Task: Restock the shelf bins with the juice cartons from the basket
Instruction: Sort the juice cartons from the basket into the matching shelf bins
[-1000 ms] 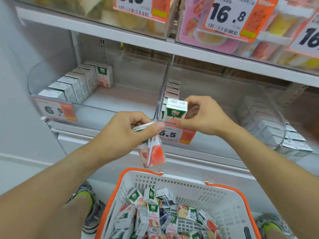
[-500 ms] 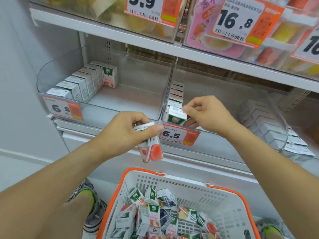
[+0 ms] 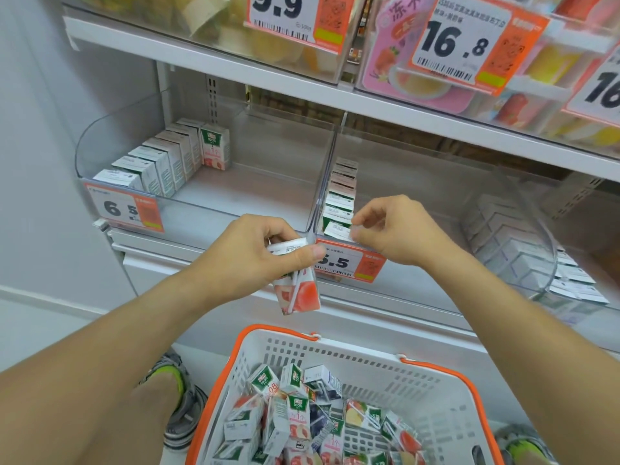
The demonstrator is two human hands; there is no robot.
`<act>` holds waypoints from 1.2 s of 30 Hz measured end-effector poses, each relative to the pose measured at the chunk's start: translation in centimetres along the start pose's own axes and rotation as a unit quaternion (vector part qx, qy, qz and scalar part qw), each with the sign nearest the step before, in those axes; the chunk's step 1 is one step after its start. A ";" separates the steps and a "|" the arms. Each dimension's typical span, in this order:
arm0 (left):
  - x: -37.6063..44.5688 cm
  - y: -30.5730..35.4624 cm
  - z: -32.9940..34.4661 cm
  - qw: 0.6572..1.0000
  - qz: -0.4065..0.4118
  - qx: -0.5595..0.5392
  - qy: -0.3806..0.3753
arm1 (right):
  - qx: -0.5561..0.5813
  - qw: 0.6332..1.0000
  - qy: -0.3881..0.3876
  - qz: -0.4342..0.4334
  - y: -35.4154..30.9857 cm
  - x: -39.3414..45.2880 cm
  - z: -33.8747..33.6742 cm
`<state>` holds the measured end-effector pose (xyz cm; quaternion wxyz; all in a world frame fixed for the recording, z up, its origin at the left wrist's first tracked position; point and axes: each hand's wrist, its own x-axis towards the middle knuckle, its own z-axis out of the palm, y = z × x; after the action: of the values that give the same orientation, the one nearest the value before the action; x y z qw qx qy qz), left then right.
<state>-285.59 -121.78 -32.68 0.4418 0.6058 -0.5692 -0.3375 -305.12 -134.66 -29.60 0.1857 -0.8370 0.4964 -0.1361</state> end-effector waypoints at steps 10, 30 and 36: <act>0.1 0.2 0.1 1.000 -0.013 0.001 0.000 | 0.098 0.995 0.002 0.036 -0.2 0.9 1.1; -2.2 -0.3 -4.5 0.987 -0.035 -0.044 0.148 | 0.220 0.963 0.065 -0.140 -9.3 -3.2 4.0; -3.1 -1.6 -7.6 0.950 -0.074 -0.233 0.195 | 0.289 0.938 -0.098 -0.163 -11.9 -2.1 3.9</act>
<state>-278.42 -117.65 -31.59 0.6468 0.5805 -0.3308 -0.3678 -295.19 -126.92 -27.83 0.4426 -0.8261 0.2716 -0.2189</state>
